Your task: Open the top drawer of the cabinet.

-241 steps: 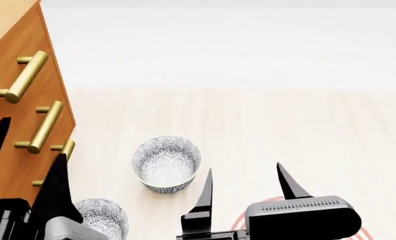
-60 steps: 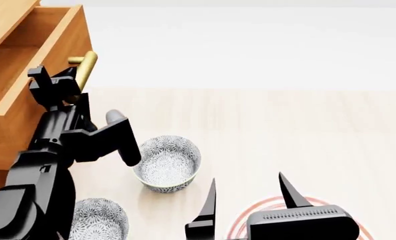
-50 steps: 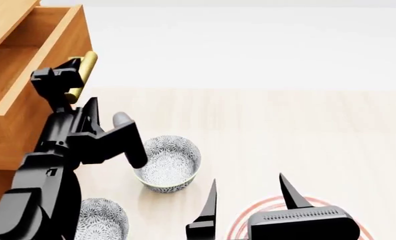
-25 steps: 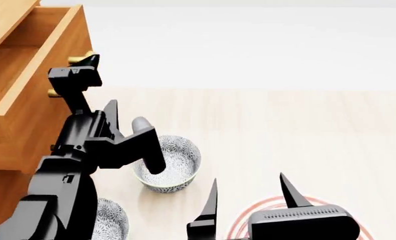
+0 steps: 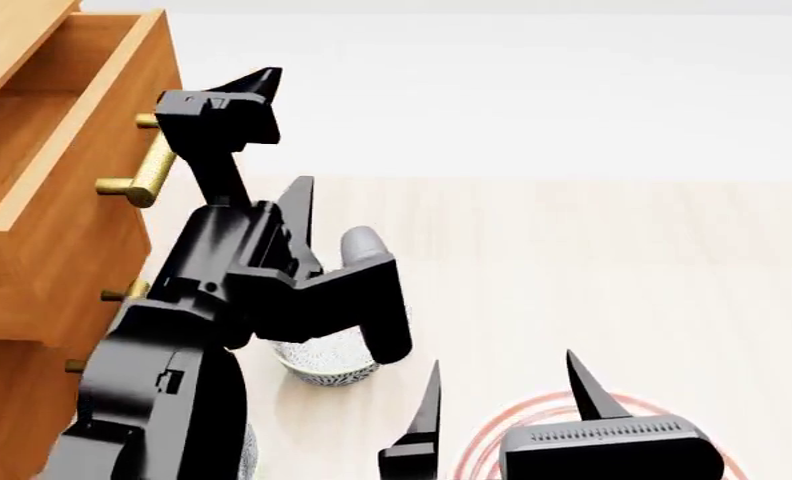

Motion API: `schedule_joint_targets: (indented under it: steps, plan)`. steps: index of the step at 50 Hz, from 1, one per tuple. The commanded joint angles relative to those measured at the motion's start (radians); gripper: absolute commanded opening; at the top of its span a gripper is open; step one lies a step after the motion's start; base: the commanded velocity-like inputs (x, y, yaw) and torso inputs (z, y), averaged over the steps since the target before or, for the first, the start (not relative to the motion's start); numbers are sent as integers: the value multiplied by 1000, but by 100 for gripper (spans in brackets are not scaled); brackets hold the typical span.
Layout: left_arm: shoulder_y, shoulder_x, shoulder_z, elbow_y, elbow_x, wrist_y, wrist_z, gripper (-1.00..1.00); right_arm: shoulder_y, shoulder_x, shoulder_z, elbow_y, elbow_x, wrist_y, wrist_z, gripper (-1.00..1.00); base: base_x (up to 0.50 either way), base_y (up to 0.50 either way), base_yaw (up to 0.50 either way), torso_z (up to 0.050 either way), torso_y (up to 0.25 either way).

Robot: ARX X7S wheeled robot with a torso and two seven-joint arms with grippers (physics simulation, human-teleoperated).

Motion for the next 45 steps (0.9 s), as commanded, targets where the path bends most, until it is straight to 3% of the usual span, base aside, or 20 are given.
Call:
schedule_joint_targets:
  steps: [1,6,8,11,14,16,21,30,32,37,39,45]
  plan:
    - [-135,50,-15,251,24,-176,330,100,0,3,-3,13,1,-11,4,100,0,0,0,0,0]
    - [-266,67,-20,301,49,-247,466,100,8,11,3,15,7,-5,2,100,0,0,0,0,0]
    - [-324,94,-79,327,13,-290,545,100,5,14,7,15,10,-11,1,100,0,0,0,0,0]
    - [-380,125,-151,300,-30,-334,595,100,3,15,14,13,16,-15,0,100,0,0,0,0,0]
    - [-422,104,-159,264,-33,-307,580,100,-4,15,18,29,18,-35,-4,100,0,0,0,0,0]
    - [-442,122,-213,288,-76,-356,650,100,-9,17,21,27,22,-38,-5,100,0,0,0,0,0]
    - [-509,125,-283,223,-115,-378,668,100,-26,24,33,14,30,-45,-2,100,0,0,0,0,0]
    - [-600,156,-478,145,-252,-603,681,100,-51,29,40,0,38,-59,3,100,0,0,0,0,0]
    - [-602,156,-499,115,-200,-603,749,100,-50,31,39,-18,40,-47,8,100,0,0,0,0,0]
    - [-631,157,-579,32,-188,-604,776,100,-50,34,36,-20,40,-48,11,100,0,0,0,0,0]
    - [-625,148,-555,29,-161,-586,726,100,-47,32,35,-12,40,-51,10,100,0,0,0,0,0]
    - [-635,155,-624,-28,-242,-600,671,100,-44,31,26,-2,34,-54,15,100,0,0,0,0,0]
